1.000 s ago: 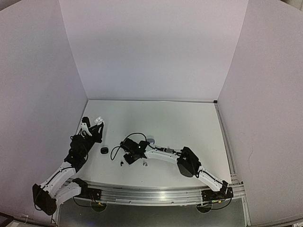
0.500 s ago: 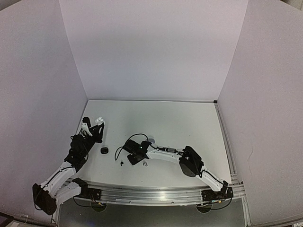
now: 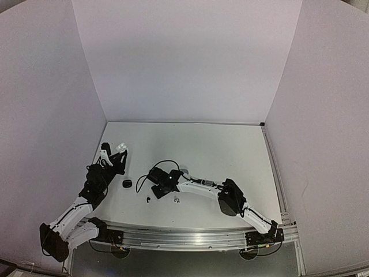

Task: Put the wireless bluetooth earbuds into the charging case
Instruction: Adjust the left earbud at the center of the board.

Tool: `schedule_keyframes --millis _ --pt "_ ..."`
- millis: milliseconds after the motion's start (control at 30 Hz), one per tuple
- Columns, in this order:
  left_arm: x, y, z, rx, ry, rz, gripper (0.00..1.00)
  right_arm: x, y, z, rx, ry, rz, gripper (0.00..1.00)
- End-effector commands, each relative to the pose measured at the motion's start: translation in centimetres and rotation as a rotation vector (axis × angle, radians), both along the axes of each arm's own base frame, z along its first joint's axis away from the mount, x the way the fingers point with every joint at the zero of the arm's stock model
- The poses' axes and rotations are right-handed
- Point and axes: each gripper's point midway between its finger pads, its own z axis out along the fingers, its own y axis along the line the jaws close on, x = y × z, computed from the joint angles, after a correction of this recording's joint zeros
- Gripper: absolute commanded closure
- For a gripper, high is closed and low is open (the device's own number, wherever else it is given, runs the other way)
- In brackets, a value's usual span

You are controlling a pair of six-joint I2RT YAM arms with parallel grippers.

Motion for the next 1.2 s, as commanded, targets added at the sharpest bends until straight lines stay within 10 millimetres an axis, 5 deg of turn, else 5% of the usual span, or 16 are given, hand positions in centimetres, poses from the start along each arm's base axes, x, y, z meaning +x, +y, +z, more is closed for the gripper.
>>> schedule_keyframes --millis 0,300,700,1167 --pt "0.0 -0.4 2.0 -0.029 -0.055 -0.018 1.00 -0.1 0.6 -1.7 -0.015 0.005 -0.007 0.51" --pt "-0.1 -0.6 2.2 -0.039 -0.058 -0.028 1.00 1.6 0.1 -1.8 -0.050 -0.081 -0.051 0.59" --pt "-0.1 -0.6 2.0 -0.036 -0.053 -0.029 1.00 1.5 -3.3 -2.2 -0.136 -0.083 -0.052 0.58" --pt "0.0 -0.6 2.0 -0.033 -0.054 -0.029 1.00 3.2 -4.2 -2.2 -0.138 -0.077 -0.063 0.60"
